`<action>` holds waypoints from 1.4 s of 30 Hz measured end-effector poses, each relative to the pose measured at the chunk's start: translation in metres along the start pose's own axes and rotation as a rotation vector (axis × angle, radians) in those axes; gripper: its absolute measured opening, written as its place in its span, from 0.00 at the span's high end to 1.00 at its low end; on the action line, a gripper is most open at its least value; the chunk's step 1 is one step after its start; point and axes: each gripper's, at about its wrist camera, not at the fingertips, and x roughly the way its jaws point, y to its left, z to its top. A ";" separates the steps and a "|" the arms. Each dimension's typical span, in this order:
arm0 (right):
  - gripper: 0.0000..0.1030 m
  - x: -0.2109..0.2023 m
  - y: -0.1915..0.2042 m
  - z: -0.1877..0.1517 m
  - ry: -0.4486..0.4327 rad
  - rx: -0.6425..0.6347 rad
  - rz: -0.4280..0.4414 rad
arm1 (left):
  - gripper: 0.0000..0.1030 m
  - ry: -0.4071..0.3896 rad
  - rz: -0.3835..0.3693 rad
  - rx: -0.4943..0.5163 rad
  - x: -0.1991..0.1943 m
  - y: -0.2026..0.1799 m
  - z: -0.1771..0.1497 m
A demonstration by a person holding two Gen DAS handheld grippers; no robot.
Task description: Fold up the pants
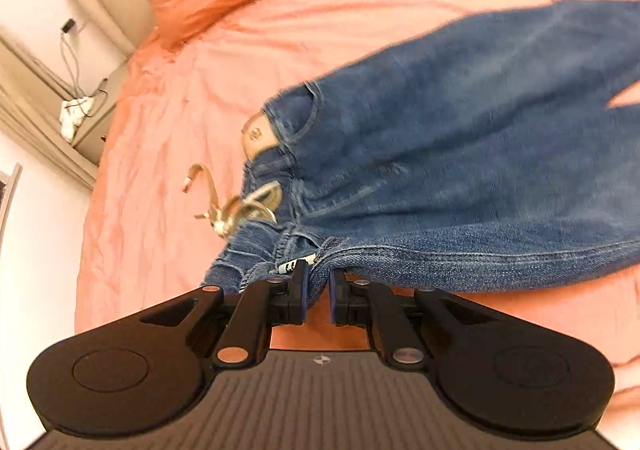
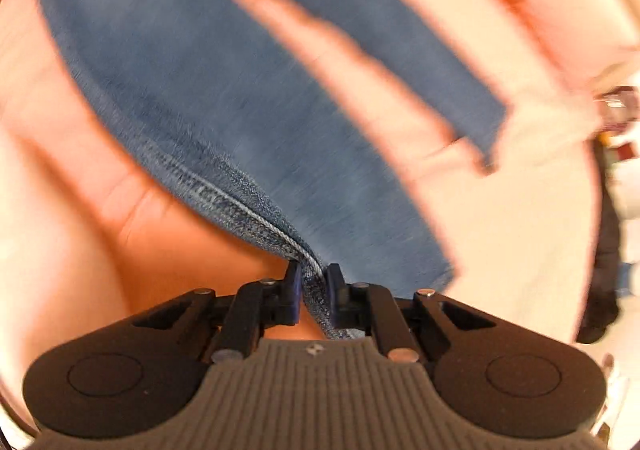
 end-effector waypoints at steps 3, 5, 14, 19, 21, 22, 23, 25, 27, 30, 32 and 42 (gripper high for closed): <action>0.95 -0.024 -0.021 0.025 -0.090 0.063 -0.116 | 0.90 -0.049 0.019 -0.035 -0.006 0.008 0.012; 0.97 -0.031 -0.036 0.049 -0.130 0.098 -0.193 | 0.90 -0.089 0.039 -0.061 -0.009 0.014 0.027; 1.00 0.025 -0.106 0.150 -0.104 0.148 -0.383 | 0.90 -0.155 0.116 -0.121 0.036 0.028 0.120; 1.00 0.093 -0.129 0.209 -0.063 0.129 -0.409 | 0.90 -0.092 0.136 -0.111 0.094 0.024 0.155; 1.00 0.121 -0.134 0.228 -0.034 0.119 -0.398 | 0.90 -0.044 0.115 -0.106 0.121 0.023 0.164; 1.00 0.137 -0.134 0.235 -0.016 0.109 -0.388 | 0.90 -0.025 0.103 -0.105 0.134 0.022 0.167; 1.00 0.152 -0.135 0.241 0.002 0.095 -0.384 | 0.90 -0.011 0.097 -0.096 0.146 0.021 0.168; 1.00 0.180 -0.136 0.252 0.032 0.075 -0.380 | 0.90 0.019 0.095 -0.076 0.168 0.016 0.171; 1.00 0.204 -0.137 0.258 0.058 0.073 -0.369 | 0.90 0.046 0.081 -0.077 0.187 0.015 0.173; 1.00 0.230 -0.135 0.260 0.089 0.054 -0.358 | 0.90 0.073 0.062 -0.078 0.206 0.012 0.170; 1.00 0.246 -0.133 0.261 0.099 0.045 -0.357 | 0.90 0.080 0.057 -0.077 0.215 0.009 0.171; 1.00 0.210 -0.130 0.254 -0.010 0.077 -0.479 | 0.90 -0.105 0.091 -0.211 0.158 0.025 0.159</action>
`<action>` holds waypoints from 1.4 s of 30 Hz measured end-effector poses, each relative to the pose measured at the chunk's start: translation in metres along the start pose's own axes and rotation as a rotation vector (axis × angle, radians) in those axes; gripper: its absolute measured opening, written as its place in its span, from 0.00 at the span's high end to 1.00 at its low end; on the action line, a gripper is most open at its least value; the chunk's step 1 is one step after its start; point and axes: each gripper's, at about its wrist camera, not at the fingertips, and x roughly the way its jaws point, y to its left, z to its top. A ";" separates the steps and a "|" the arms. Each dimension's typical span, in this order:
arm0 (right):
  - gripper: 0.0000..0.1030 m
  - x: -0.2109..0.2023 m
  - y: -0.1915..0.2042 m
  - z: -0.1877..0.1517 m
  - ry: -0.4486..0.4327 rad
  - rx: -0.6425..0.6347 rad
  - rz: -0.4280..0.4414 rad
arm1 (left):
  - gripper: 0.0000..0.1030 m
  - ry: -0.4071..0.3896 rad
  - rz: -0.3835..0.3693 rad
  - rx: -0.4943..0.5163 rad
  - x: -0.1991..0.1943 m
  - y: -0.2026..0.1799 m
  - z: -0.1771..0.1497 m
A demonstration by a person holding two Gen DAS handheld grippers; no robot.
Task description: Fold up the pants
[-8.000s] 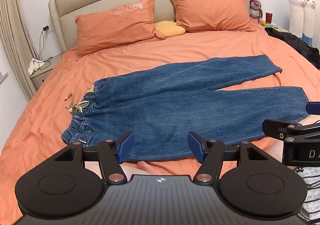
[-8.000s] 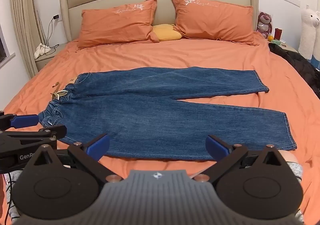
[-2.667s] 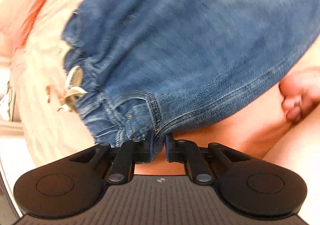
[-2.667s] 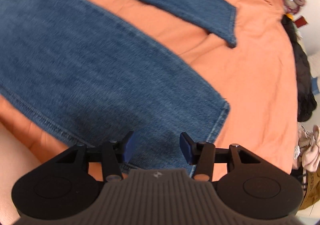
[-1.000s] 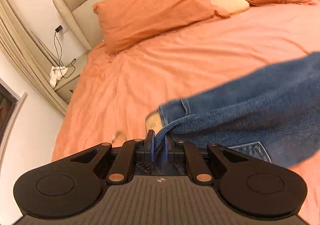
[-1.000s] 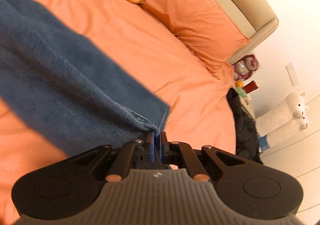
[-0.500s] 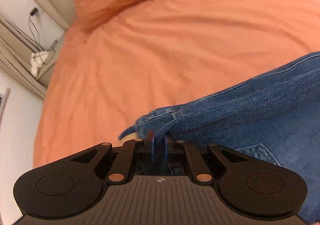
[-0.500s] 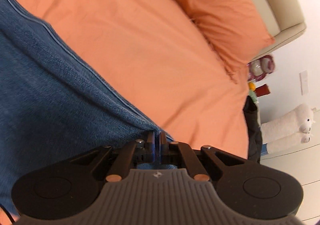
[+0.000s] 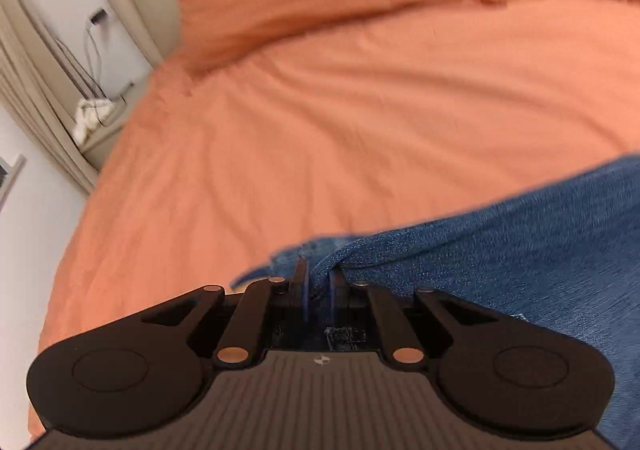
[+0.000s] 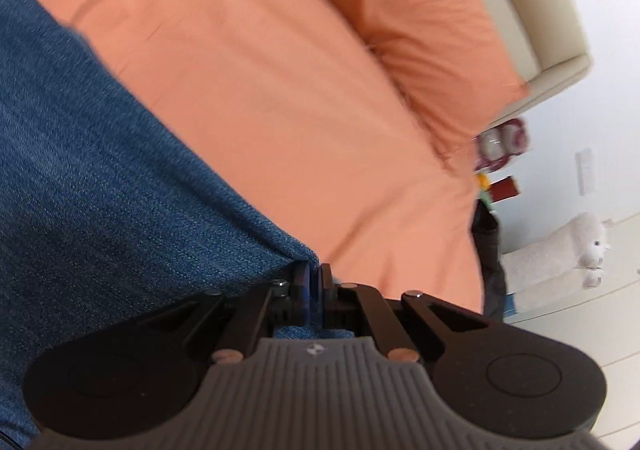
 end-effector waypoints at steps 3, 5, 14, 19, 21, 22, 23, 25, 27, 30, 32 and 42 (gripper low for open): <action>1.00 -0.003 -0.009 0.007 0.007 0.031 -0.015 | 0.90 0.012 -0.006 -0.023 -0.003 0.005 0.012; 1.00 0.000 -0.009 0.016 0.012 0.040 -0.031 | 0.90 0.025 0.011 -0.009 0.005 0.000 0.017; 0.92 0.034 0.026 0.032 0.138 -0.010 -0.024 | 0.77 0.078 -0.029 0.042 0.051 -0.008 0.011; 0.51 0.017 0.023 0.039 0.108 0.067 0.030 | 0.28 0.017 -0.030 0.107 0.031 -0.003 0.011; 0.50 0.000 0.024 0.041 0.079 0.095 0.066 | 0.30 0.019 -0.021 0.147 0.020 0.003 0.009; 0.50 -0.012 0.026 0.042 0.058 0.111 0.094 | 0.31 0.018 -0.025 0.161 0.014 0.008 0.006; 0.50 -0.025 0.029 0.043 0.040 0.127 0.126 | 0.31 0.016 -0.028 0.171 0.008 0.014 0.004; 0.50 -0.051 0.037 0.045 0.008 0.171 0.210 | 0.31 0.026 -0.019 0.185 -0.006 0.031 -0.004; 0.50 -0.081 0.049 0.046 -0.018 0.224 0.314 | 0.31 0.042 -0.022 0.178 -0.018 0.047 -0.012; 0.50 -0.123 0.072 0.046 -0.040 0.296 0.477 | 0.31 0.062 -0.042 0.112 -0.035 0.072 -0.026; 0.50 -0.151 0.091 0.045 -0.057 0.327 0.583 | 0.31 0.074 -0.067 0.039 -0.044 0.090 -0.039; 0.59 -0.268 0.197 0.042 -0.149 0.308 0.951 | 0.31 0.179 -0.229 -0.283 -0.046 0.131 -0.112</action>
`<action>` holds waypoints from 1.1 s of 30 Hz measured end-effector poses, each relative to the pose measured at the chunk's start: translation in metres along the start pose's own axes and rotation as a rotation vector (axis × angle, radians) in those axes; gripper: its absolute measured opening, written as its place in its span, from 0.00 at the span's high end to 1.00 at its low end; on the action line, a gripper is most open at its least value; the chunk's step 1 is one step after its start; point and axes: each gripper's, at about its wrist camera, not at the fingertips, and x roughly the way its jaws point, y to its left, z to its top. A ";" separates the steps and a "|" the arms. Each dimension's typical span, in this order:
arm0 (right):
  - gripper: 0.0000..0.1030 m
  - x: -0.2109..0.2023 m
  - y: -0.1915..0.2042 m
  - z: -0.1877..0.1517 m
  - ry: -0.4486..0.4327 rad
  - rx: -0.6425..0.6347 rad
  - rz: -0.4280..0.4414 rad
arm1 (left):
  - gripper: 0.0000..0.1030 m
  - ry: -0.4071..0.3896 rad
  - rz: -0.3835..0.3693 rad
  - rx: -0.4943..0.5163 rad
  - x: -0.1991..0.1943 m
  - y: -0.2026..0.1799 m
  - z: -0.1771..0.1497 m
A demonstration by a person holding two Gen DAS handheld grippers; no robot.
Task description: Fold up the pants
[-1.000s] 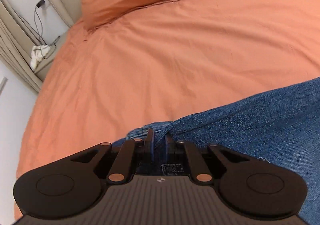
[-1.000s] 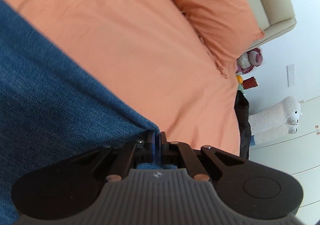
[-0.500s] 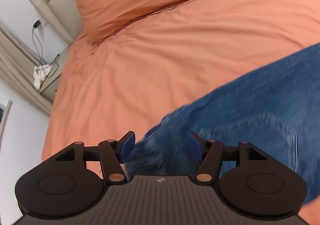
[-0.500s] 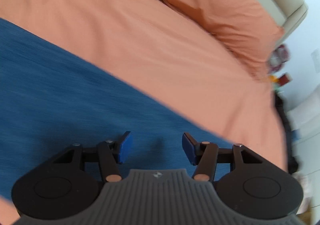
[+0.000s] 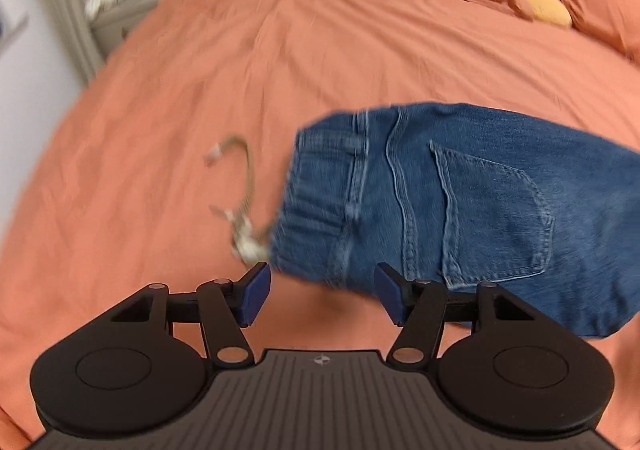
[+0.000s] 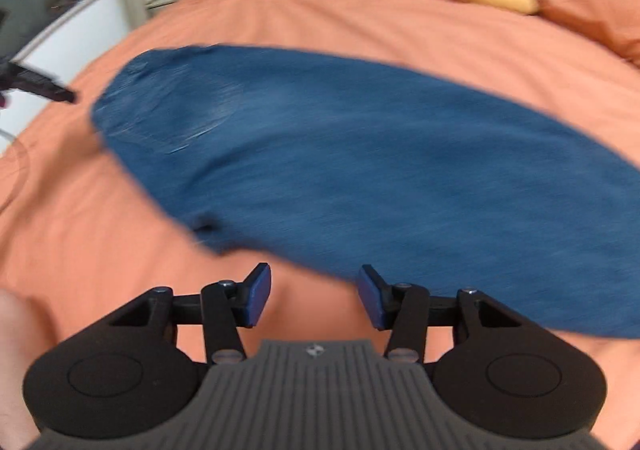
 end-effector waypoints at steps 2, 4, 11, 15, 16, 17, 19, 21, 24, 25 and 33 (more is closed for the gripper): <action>0.61 0.013 0.020 -0.002 0.007 -0.007 0.035 | 0.31 0.004 -0.042 -0.080 0.008 0.008 -0.009; 0.62 0.025 0.037 -0.002 -0.005 -0.033 0.051 | 0.31 0.014 -0.082 -0.155 0.017 0.014 -0.015; 0.61 0.054 0.076 0.015 -0.028 -0.132 0.048 | 0.32 0.020 -0.164 -0.363 0.051 0.037 -0.023; 0.62 0.066 0.085 0.029 -0.035 -0.204 -0.004 | 0.54 0.010 -0.194 -0.416 0.063 0.041 -0.015; 0.67 0.067 0.085 0.030 -0.019 -0.212 -0.007 | 0.57 0.012 -0.181 -0.412 0.065 0.040 -0.013; 0.87 0.069 0.086 0.032 0.004 -0.217 -0.005 | 0.63 0.010 -0.160 -0.397 0.066 0.037 -0.011; 0.95 0.070 0.086 0.034 0.047 -0.197 0.030 | 0.67 -0.009 -0.126 -0.349 0.063 0.029 -0.007; 0.95 0.058 0.084 0.038 0.049 -0.143 0.074 | 0.71 -0.025 -0.083 -0.281 0.057 0.021 0.002; 0.96 0.038 0.080 0.043 0.030 -0.071 0.125 | 0.71 -0.009 -0.042 -0.233 0.053 0.015 0.015; 0.96 0.037 0.078 0.042 0.031 -0.047 0.130 | 0.72 0.004 -0.025 -0.212 0.055 0.012 0.017; 0.96 0.077 0.065 0.001 0.099 0.118 0.103 | 0.71 0.041 0.088 -0.087 0.077 -0.010 0.009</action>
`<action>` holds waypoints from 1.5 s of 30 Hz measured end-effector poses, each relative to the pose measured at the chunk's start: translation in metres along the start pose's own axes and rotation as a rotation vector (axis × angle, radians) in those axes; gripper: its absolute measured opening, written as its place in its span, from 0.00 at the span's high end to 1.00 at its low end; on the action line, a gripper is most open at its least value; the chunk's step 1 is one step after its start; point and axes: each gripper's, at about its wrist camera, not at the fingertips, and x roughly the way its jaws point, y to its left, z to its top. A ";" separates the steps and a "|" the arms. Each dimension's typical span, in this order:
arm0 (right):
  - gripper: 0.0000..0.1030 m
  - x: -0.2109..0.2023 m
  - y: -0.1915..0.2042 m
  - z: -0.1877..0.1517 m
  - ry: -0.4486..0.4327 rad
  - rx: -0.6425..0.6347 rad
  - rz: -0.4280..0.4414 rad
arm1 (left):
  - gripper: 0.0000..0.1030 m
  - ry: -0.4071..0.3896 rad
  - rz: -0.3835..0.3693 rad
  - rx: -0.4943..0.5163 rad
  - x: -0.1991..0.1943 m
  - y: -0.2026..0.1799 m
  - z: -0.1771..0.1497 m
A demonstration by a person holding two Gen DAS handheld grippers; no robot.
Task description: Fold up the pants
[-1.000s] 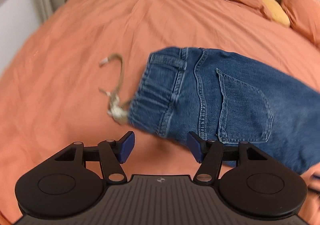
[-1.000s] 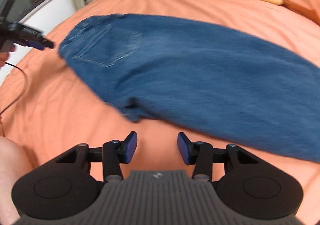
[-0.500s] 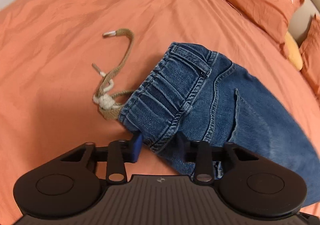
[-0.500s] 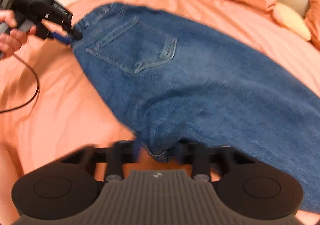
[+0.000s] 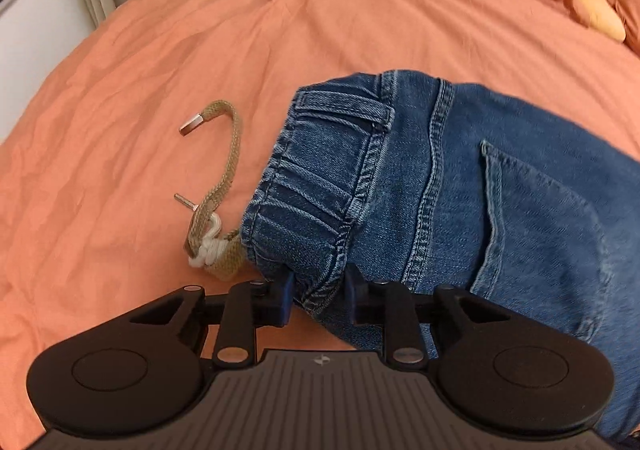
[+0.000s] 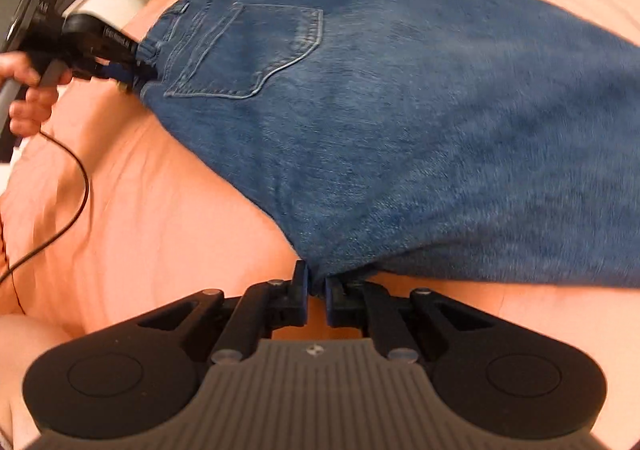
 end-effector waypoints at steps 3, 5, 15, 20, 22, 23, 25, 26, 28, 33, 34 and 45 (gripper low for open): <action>0.95 -0.007 -0.003 0.001 0.000 0.046 0.001 | 0.68 0.006 0.033 0.031 -0.005 -0.009 0.000; 0.79 -0.015 -0.005 0.000 0.003 0.057 -0.003 | 0.60 0.005 0.053 0.063 -0.016 -0.013 0.000; 0.54 -0.113 -0.102 -0.026 -0.147 0.165 -0.141 | 0.54 -0.074 0.052 0.157 -0.084 -0.047 -0.017; 0.57 -0.188 -0.211 -0.045 -0.215 0.380 -0.284 | 0.54 -0.088 0.017 0.209 -0.089 -0.095 -0.018; 0.57 -0.218 -0.257 -0.055 -0.244 0.483 -0.332 | 0.54 -0.087 -0.002 0.230 -0.088 -0.115 -0.020; 0.57 -0.233 -0.280 -0.060 -0.262 0.537 -0.354 | 0.54 -0.084 -0.011 0.240 -0.086 -0.126 -0.021; 0.57 -0.261 -0.324 -0.072 -0.300 0.642 -0.386 | 0.55 -0.082 -0.021 0.261 -0.082 -0.144 -0.024; 0.57 -0.274 -0.346 -0.079 -0.324 0.693 -0.401 | 0.54 -0.083 -0.024 0.278 -0.080 -0.154 -0.024; 0.55 -0.293 -0.385 -0.091 -0.371 0.794 -0.412 | 0.54 -0.083 -0.013 0.305 -0.074 -0.173 -0.025; 0.32 -0.313 -0.464 -0.121 -0.538 1.061 -0.322 | 0.54 -0.038 0.024 0.327 -0.051 -0.202 -0.023; 0.32 -0.312 -0.476 -0.126 -0.563 1.112 -0.287 | 0.54 -0.027 0.030 0.322 -0.046 -0.204 -0.022; 0.67 -0.258 -0.531 -0.155 -0.632 1.280 -0.103 | 0.55 0.037 0.066 0.308 -0.008 -0.216 -0.021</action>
